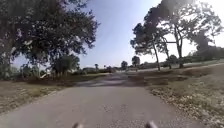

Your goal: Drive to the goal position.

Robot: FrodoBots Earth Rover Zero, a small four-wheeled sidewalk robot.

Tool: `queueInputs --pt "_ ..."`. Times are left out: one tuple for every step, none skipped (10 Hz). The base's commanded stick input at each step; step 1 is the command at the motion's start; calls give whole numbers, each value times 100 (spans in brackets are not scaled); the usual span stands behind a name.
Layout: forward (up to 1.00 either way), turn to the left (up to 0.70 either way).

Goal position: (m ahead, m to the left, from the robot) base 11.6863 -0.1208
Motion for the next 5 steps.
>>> queueInputs --pt "81 2" --pt "100 2" --pt "100 2" --pt "100 2" --pt "100 2"
